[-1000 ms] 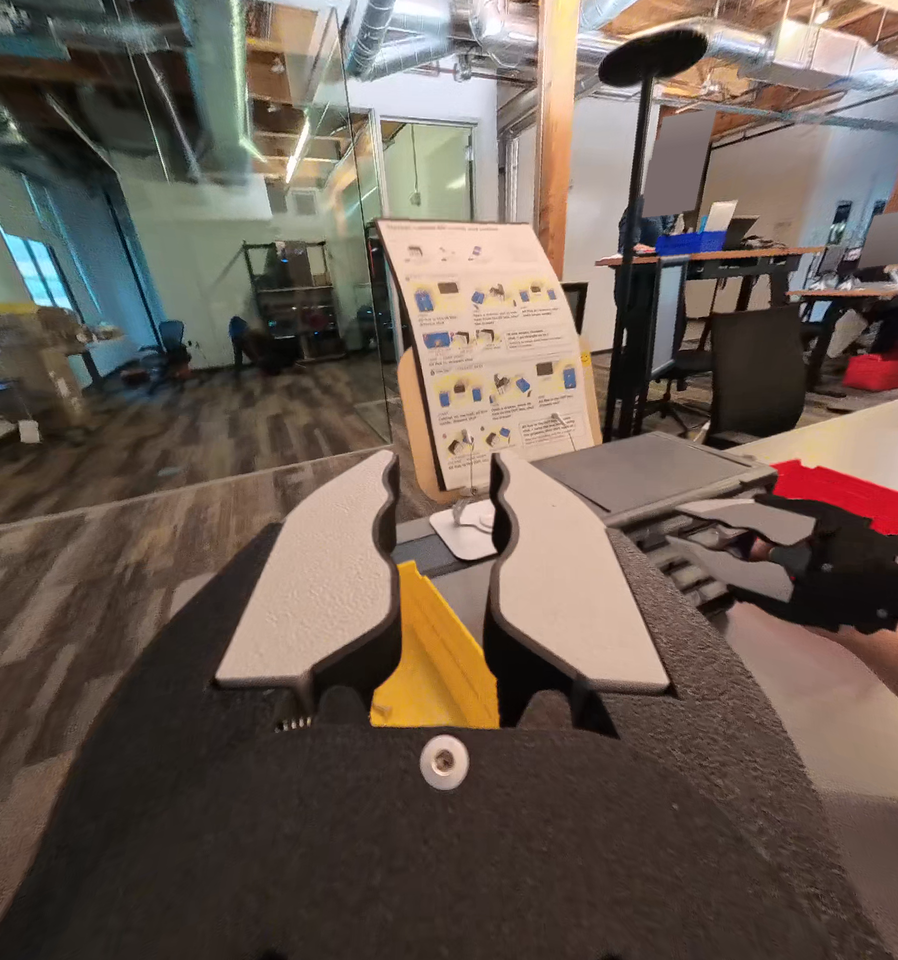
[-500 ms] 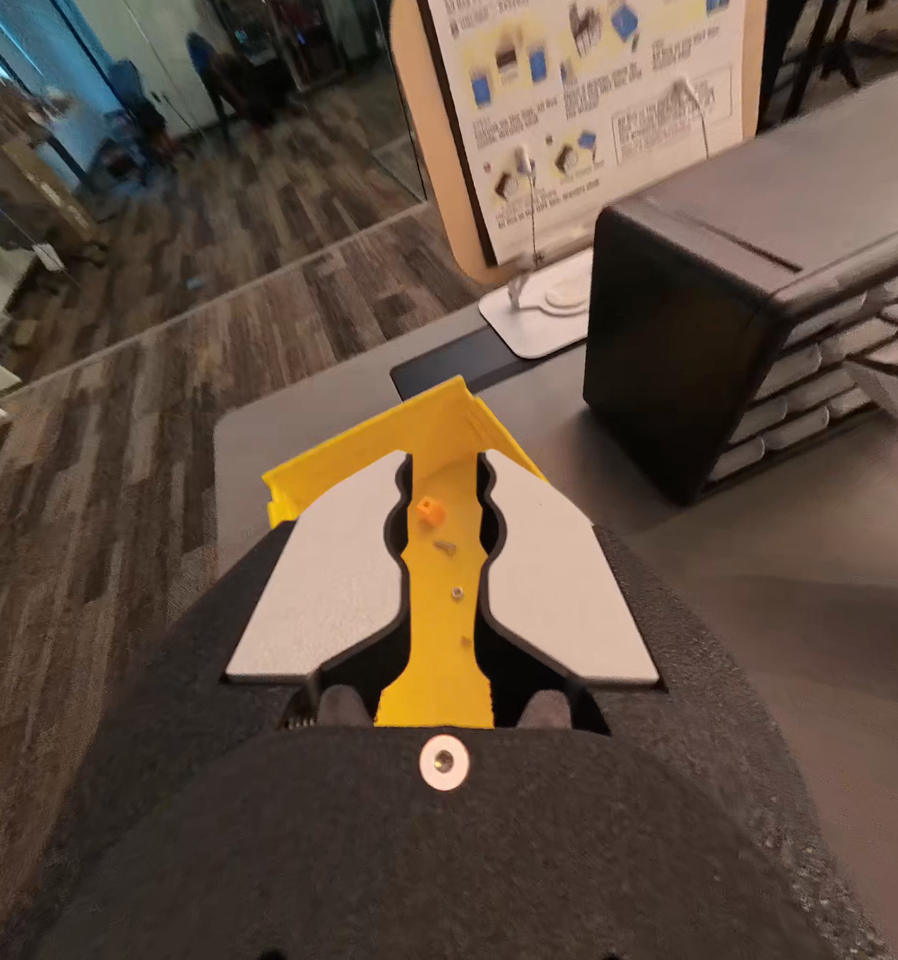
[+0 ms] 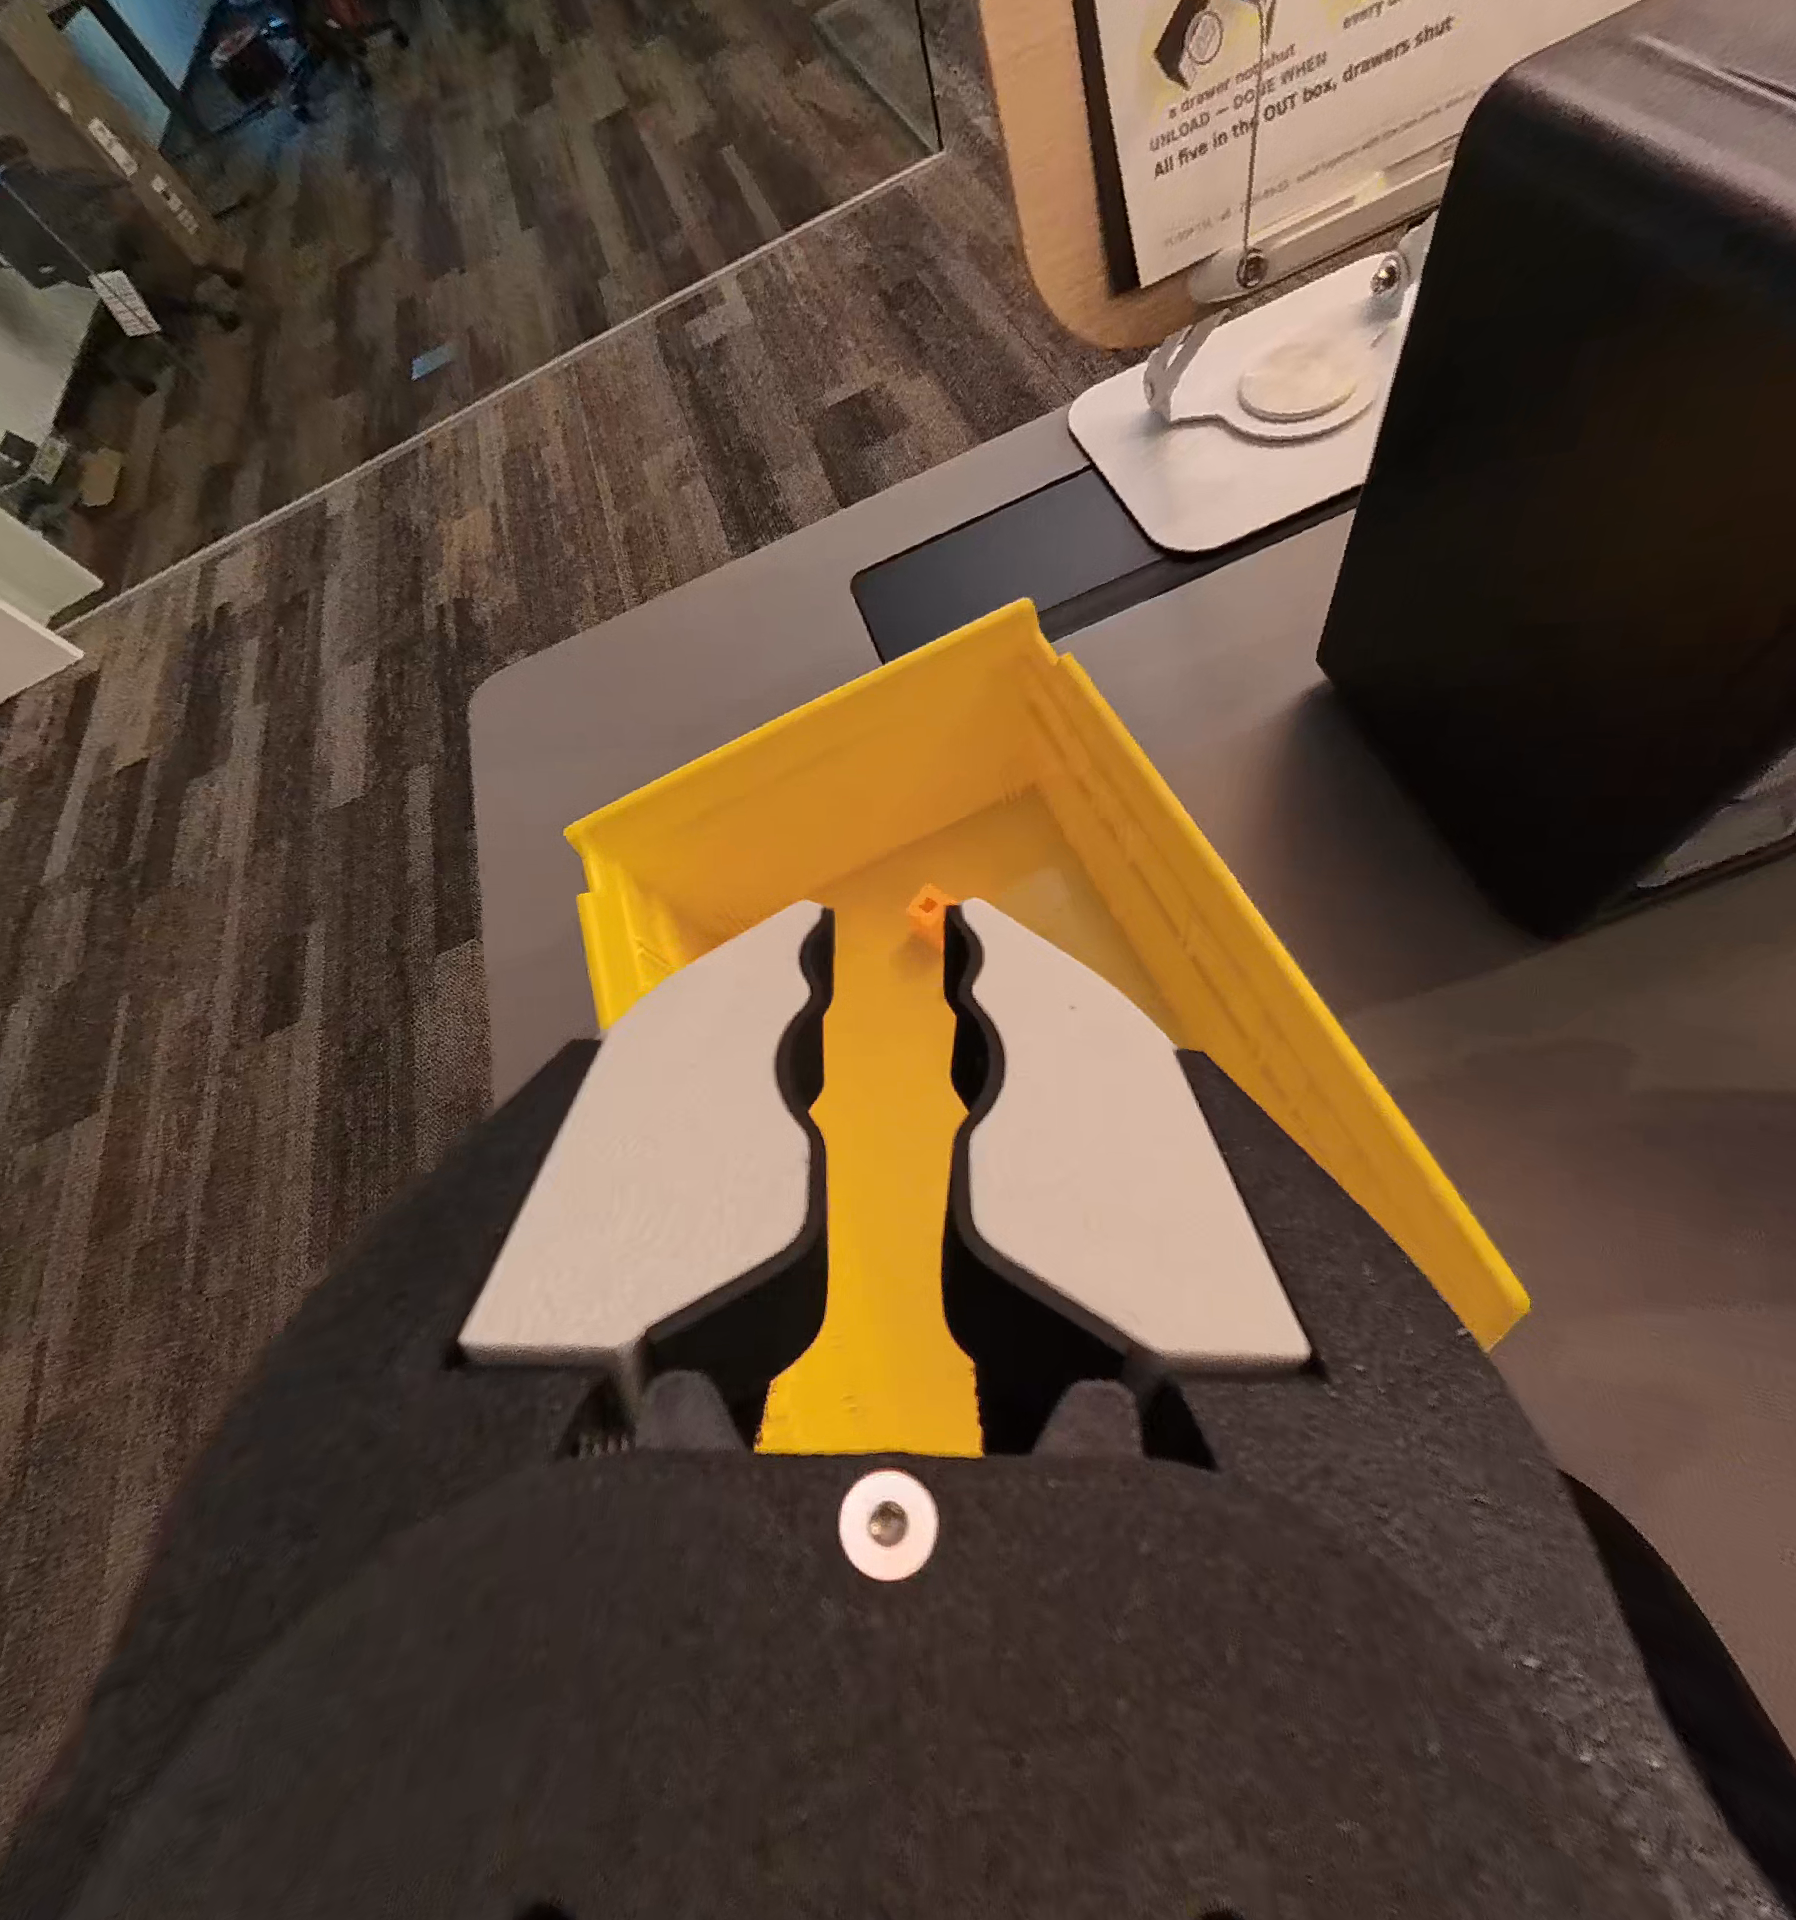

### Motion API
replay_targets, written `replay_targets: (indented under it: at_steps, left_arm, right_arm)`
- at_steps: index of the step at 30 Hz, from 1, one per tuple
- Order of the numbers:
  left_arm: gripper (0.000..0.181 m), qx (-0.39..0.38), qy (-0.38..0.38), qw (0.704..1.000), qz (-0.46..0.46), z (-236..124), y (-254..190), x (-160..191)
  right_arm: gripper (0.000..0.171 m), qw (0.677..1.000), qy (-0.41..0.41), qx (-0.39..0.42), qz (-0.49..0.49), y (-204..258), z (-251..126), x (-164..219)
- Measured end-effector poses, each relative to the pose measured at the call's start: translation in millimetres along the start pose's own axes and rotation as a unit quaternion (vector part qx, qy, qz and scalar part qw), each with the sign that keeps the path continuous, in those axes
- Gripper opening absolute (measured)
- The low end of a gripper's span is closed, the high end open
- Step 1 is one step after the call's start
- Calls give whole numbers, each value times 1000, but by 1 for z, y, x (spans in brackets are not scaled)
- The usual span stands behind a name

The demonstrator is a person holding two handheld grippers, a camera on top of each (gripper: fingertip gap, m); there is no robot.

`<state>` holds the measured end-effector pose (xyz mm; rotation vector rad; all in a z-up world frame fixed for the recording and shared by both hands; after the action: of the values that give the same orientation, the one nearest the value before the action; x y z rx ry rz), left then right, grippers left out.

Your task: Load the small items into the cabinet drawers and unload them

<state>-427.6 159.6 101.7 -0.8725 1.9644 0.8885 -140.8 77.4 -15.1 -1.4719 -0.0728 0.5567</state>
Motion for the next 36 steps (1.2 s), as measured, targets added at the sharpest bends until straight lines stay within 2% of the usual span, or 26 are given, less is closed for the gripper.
replay_targets:
  at_steps: [4, 7, 11, 16, 19, 23, 30, 33, 36]
  left_arm:
    - [12, 61, 6, 998, -18, 7, -7, 3]
    - [14, 60, 19, 998, -27, 10, -4, 7]
    - [19, 48, 76, 996, -21, 21, 0, 20]
    - [16, 64, 103, 992, -31, 46, 0, 29]
    - [12, 114, 118, 985, -53, 64, -6, 37]
    - [15, 151, 132, 975, -92, 89, -6, 48]
    - [22, 131, 204, 966, -88, 119, -5, 72]
    - [24, 104, 184, 975, -65, 135, -3, 72]
    - [36, 94, 167, 981, -25, 157, -8, 77]
  right_arm:
    - [21, 1000, 2, 7, -17, 0, 5, 2]
    - [21, 1000, 6, 8, -29, 3, 10, 3]
    - [20, 999, 10, 18, -49, 8, 14, 5]
    - [12, 998, 13, 34, -57, 5, 15, 6]
    - [11, 998, 12, 36, -58, 5, 15, 6]
    - [11, 997, 12, 40, -59, 5, 15, 6]
    - [10, 998, 13, 35, -57, 4, 15, 6]
    - [10, 998, 14, 33, -56, 4, 15, 6]
    - [10, 998, 15, 33, -55, 4, 15, 6]
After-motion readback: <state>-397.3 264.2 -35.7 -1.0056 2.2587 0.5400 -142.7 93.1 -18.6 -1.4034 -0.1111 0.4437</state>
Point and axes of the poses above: each gripper's, where its closed fingertips meet, z out along the fingers, x out of its underside, y = z × x across the jaws, the point moved 8 cm from there along -z, back along the fingers, and after that the axes turned 5 degrees about -y, right-handed, at the moved point
